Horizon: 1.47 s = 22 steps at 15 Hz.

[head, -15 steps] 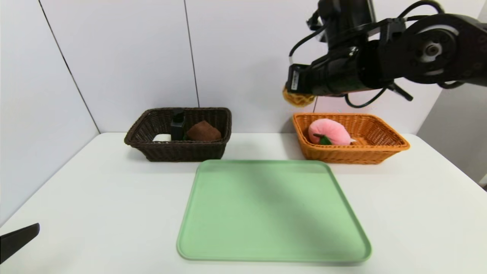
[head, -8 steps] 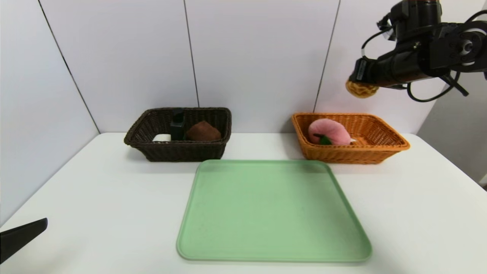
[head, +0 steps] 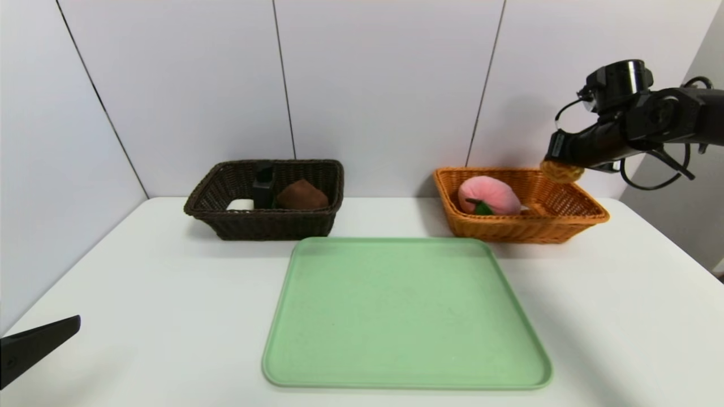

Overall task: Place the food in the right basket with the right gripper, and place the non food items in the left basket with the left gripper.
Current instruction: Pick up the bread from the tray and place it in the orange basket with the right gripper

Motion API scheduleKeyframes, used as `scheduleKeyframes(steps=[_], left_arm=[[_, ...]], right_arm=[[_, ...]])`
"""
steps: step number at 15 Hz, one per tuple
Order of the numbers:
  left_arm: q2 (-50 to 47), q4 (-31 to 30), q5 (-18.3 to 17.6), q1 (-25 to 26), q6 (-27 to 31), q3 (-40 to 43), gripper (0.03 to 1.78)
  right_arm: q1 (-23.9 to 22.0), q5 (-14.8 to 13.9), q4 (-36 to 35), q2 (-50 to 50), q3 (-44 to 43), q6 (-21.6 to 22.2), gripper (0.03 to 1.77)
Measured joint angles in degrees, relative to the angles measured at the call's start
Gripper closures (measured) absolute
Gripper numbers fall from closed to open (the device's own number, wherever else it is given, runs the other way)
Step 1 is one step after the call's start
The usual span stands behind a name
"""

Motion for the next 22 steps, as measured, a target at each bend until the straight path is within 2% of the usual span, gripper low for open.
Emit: scheduleKeyframes(steps=[9, 12, 15, 22], left_arm=[[0.2, 0.0, 0.0, 0.0, 0.0, 0.2, 0.12], [0.3, 0.0, 0.0, 0.0, 0.0, 0.2, 0.12], [0.3, 0.1, 0.0, 0.0, 0.0, 0.2, 0.12], [-0.1, 0.0, 0.1, 0.0, 0.0, 0.0, 0.12]], right_arm=[[-0.9, 0.0, -0.1, 7.0, -0.1, -0.3, 0.98], [-1.0, 0.0, -0.1, 7.1, -0.1, -0.4, 0.69], [-0.8, 0.0, 0.3, 6.8, 0.0, -0.3, 0.49], [0.4, 0.0, 0.6, 4.2, 0.0, -0.3, 0.26]])
